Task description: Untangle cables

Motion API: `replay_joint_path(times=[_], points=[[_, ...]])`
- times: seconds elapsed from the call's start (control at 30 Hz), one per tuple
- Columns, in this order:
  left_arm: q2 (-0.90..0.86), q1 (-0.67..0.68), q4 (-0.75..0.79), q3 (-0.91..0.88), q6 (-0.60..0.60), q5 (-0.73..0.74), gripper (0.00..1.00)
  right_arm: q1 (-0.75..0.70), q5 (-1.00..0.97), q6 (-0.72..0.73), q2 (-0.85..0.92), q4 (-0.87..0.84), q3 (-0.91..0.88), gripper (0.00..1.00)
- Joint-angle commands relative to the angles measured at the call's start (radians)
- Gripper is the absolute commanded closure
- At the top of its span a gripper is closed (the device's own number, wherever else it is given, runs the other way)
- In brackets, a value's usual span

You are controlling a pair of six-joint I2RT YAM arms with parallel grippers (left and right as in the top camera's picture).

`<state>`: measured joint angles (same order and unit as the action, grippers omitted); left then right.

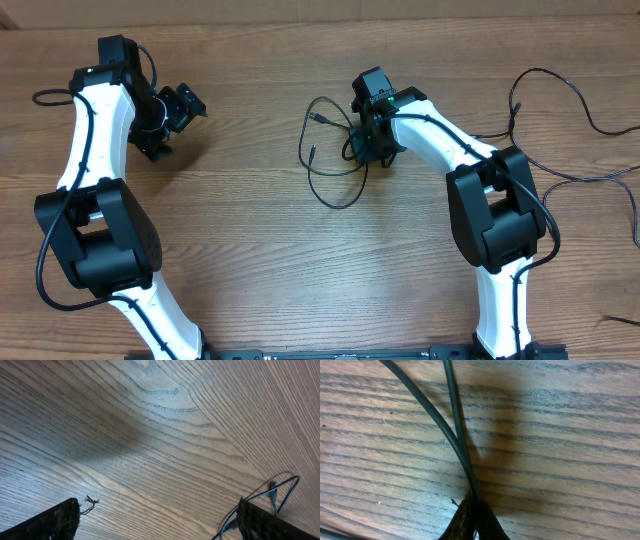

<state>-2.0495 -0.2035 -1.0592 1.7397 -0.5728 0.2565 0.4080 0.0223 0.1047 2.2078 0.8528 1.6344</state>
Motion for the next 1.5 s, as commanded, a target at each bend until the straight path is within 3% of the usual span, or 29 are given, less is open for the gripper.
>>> replay_joint_path(times=[0.0, 0.27, 0.6, 1.13, 1.47], points=[[0.009, 0.002, -0.003, -0.005, 0.012, -0.005, 0.00, -0.001, -0.002, 0.006, 0.044, -0.021, 0.004, 0.96], [0.009, 0.002, -0.003, -0.005, 0.012, -0.005, 0.01, -0.056, -0.002, 0.077, 0.043, -0.063, 0.163, 0.96], [0.009, 0.002, -0.003, -0.005, 0.012, -0.005, 0.00, -0.270, -0.014, 0.133, 0.043, -0.223, 0.449, 0.96], [0.009, 0.002, -0.003, -0.005, 0.012, -0.005, 0.00, -0.764, -0.021, 0.266, 0.043, -0.345, 0.460, 0.96], [0.009, 0.002, -0.003, -0.005, 0.012, -0.005, 0.00, -0.912, -0.074, 0.264, 0.044, -0.434, 0.460, 0.95]])
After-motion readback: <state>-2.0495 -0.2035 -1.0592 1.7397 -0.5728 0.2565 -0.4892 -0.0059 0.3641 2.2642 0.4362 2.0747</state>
